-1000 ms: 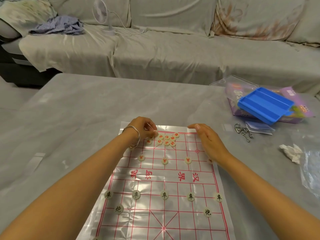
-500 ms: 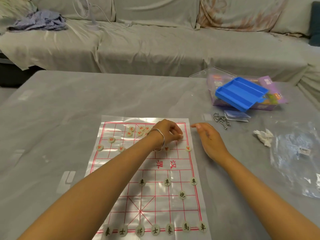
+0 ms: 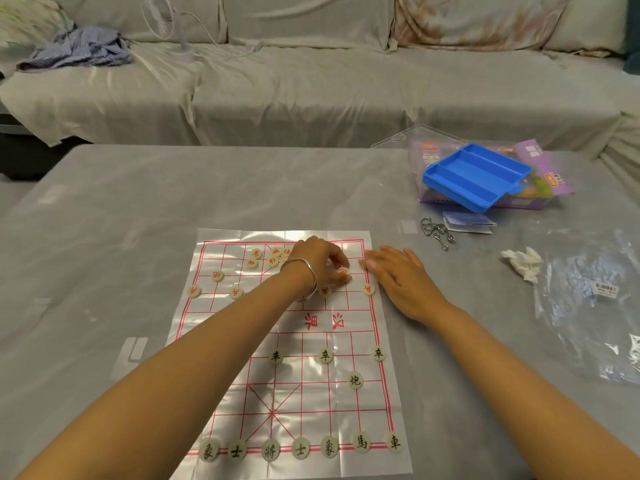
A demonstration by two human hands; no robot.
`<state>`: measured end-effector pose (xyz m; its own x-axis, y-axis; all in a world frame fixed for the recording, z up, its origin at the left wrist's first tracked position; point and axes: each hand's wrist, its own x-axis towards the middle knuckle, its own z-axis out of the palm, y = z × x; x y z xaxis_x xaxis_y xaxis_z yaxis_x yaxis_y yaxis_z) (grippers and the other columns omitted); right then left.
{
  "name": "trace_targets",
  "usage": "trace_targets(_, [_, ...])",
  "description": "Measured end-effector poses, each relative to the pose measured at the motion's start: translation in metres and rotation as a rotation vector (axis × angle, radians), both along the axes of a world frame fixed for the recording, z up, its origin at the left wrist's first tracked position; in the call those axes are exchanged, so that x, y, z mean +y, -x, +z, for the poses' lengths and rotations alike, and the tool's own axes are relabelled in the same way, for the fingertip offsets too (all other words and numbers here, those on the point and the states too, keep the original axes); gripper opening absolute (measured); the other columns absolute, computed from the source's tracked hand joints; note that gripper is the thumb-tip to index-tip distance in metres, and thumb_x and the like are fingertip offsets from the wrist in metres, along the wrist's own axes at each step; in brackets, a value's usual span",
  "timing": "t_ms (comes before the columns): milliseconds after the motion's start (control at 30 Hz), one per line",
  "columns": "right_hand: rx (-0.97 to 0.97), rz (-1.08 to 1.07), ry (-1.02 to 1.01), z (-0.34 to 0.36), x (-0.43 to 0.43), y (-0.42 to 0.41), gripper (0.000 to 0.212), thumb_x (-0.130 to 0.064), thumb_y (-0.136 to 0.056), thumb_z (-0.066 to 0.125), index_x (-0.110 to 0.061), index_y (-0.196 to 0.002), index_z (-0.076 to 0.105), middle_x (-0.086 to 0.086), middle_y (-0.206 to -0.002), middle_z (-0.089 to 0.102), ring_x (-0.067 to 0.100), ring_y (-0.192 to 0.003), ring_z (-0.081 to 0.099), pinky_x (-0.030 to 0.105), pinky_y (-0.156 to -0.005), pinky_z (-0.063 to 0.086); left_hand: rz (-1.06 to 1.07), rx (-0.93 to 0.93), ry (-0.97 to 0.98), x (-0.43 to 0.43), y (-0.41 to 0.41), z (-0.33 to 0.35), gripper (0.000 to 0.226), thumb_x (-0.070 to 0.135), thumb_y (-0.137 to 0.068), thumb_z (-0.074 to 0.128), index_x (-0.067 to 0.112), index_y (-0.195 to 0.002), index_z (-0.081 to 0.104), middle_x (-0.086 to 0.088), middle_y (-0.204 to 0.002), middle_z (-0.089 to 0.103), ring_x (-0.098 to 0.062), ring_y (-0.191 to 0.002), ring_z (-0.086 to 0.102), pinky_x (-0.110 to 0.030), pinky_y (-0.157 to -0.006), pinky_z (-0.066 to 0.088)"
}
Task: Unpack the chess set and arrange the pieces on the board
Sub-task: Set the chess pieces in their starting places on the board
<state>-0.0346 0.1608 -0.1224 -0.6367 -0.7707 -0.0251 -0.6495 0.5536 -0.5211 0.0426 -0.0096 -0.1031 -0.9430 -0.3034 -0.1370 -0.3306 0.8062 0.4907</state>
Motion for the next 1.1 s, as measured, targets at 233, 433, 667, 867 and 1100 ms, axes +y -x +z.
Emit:
trace_targets(233, [0.016,0.053,-0.090,-0.002,0.004,-0.001,0.039,-0.032,-0.103,0.023,-0.033,-0.135,0.045,-0.012,-0.148,0.036,0.009,-0.141,0.019,0.030,-0.115,-0.003,-0.010,0.015,-0.011,0.003,-0.002,-0.002,0.030,0.037,-0.077,0.071,0.022,-0.103,0.070,0.003,-0.105,0.068,-0.014,-0.094,0.058,-0.024,-0.081,0.043])
trace_targets(433, [-0.013,0.027,-0.065,-0.002,0.003,-0.002,0.041,-0.035,-0.102,0.022,-0.032,-0.134,0.047,-0.011,-0.147,0.037,0.007,-0.140,0.021,0.029,-0.115,-0.003,0.000,0.071,-0.020,0.003,-0.003,-0.008,0.031,0.039,-0.074,0.073,0.024,-0.101,0.069,0.005,-0.099,0.068,-0.013,-0.094,0.056,-0.026,-0.084,0.045])
trace_targets(667, [-0.038,0.006,-0.024,0.001,0.004,-0.003,0.042,-0.039,-0.101,0.023,-0.032,-0.134,0.047,-0.011,-0.147,0.038,0.007,-0.140,0.021,0.027,-0.114,-0.001,0.080,0.193,-0.116,-0.033,-0.019,0.010,0.031,0.044,-0.076,0.070,0.024,-0.099,0.068,0.011,-0.086,0.065,-0.008,-0.082,0.055,-0.025,-0.079,0.044])
trace_targets(867, [0.037,0.077,0.018,0.021,-0.016,-0.016,0.041,-0.041,-0.098,0.032,-0.031,-0.136,0.044,-0.013,-0.149,0.032,0.005,-0.142,0.015,0.028,-0.115,-0.001,0.224,0.150,-0.014,-0.121,-0.074,0.030,0.021,0.035,-0.085,0.061,0.024,-0.103,0.067,0.006,-0.099,0.066,-0.012,-0.090,0.049,-0.030,-0.081,0.042])
trace_targets(1100, [-0.117,-0.022,0.095,0.021,-0.085,-0.039,0.033,-0.036,-0.090,0.058,-0.026,-0.121,0.059,-0.005,-0.133,0.051,0.015,-0.125,0.041,0.024,-0.100,0.028,0.239,0.038,-0.092,-0.128,-0.092,0.006,0.032,0.038,-0.082,0.066,0.025,-0.111,0.065,0.004,-0.106,0.064,-0.015,-0.096,0.053,-0.033,-0.086,0.046])
